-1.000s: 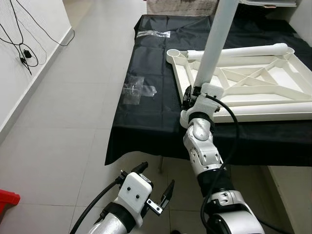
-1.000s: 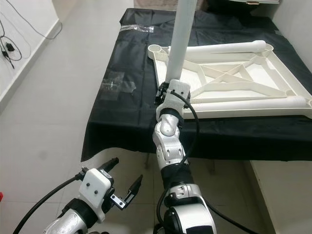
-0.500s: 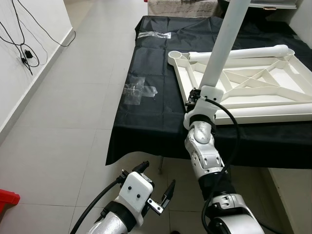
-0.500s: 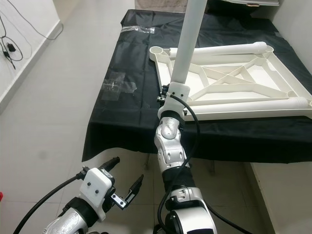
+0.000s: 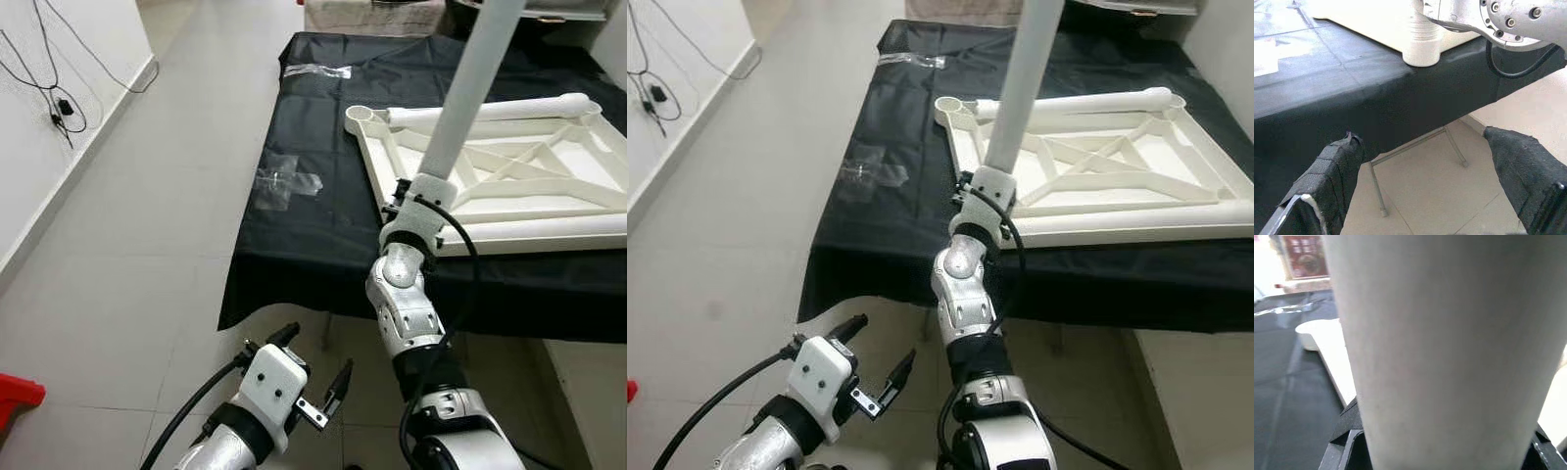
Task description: Building children table
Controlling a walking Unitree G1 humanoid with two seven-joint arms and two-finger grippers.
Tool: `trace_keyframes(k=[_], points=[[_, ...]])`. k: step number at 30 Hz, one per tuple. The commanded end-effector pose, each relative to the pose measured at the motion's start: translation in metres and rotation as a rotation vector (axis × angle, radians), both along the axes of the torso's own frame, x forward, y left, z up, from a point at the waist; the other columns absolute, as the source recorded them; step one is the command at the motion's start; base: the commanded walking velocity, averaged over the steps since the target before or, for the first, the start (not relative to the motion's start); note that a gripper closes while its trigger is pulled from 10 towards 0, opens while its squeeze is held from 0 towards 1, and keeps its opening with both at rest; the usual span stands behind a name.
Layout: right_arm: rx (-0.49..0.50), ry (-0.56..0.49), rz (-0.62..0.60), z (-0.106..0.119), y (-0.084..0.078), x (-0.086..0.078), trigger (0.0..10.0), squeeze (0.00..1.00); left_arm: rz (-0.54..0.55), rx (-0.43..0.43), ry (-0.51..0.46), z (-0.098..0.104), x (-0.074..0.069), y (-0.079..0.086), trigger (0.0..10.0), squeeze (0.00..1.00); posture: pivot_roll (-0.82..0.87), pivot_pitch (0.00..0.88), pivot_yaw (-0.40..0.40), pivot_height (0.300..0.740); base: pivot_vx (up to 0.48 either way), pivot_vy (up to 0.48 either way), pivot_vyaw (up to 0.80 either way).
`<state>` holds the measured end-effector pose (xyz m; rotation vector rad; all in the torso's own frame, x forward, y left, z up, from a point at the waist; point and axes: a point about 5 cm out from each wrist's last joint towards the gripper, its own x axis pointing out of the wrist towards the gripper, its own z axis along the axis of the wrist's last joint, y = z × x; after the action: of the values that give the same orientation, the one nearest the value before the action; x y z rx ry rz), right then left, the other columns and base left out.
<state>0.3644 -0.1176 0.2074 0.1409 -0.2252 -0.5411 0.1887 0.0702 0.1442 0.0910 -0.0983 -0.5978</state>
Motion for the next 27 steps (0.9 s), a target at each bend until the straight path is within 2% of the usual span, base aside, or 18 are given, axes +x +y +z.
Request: trace_keyframes(k=[1,2,3,4,7,8,16,17,27], points=[[0.107,0.099,-0.027,-0.022,0.004,-0.004,0.0,0.00,-0.011,0.022,0.028,-0.008,-0.002,0.000,10.0,0.00,0.10,0.208,-0.030,0.740,0.000,0.000,0.00],[0.107,0.099,-0.027,-0.022,0.004,-0.004,0.0,0.00,-0.011,0.022,0.028,-0.008,-0.002,0.000,10.0,0.00,0.10,0.208,-0.030,0.740,0.000,0.000,0.00],[0.112,0.093,-0.006,-0.021,0.007,-0.004,4.0,0.00,-0.012,0.021,0.028,-0.008,-0.002,0.000,10.0,0.00,0.10,0.209,-0.029,0.740,0.000,0.000,0.00],[0.101,0.082,0.023,-0.019,0.010,-0.004,10.0,0.00,-0.012,0.021,0.028,-0.008,-0.002,0.000,10.0,0.00,0.10,0.208,-0.031,0.740,0.000,0.000,0.00],[0.075,0.075,0.062,-0.018,0.014,-0.004,10.0,0.00,-0.012,0.022,0.030,-0.008,-0.002,0.000,10.0,0.00,0.10,0.208,-0.031,0.740,0.000,0.000,0.00],[0.071,0.075,0.069,-0.018,0.015,-0.004,10.0,1.00,-0.012,0.022,0.029,-0.008,-0.002,0.000,10.0,0.00,0.10,0.208,-0.031,0.740,0.000,0.000,0.00],[0.064,0.065,0.060,-0.018,0.018,-0.005,10.0,1.00,-0.011,0.021,0.033,-0.009,-0.001,0.000,10.0,0.00,0.10,0.207,-0.031,0.740,0.000,0.000,0.00],[0.065,0.066,0.064,-0.018,0.018,-0.006,10.0,0.00,-0.011,0.021,0.034,-0.010,-0.001,0.000,10.0,0.00,0.10,0.206,-0.030,0.740,0.000,0.000,0.00],[0.035,0.018,0.151,-0.012,0.016,-0.007,10.0,0.00,-0.013,0.023,0.034,-0.010,-0.001,-0.001,10.0,0.00,0.10,0.206,-0.030,0.740,0.000,0.000,0.00]])
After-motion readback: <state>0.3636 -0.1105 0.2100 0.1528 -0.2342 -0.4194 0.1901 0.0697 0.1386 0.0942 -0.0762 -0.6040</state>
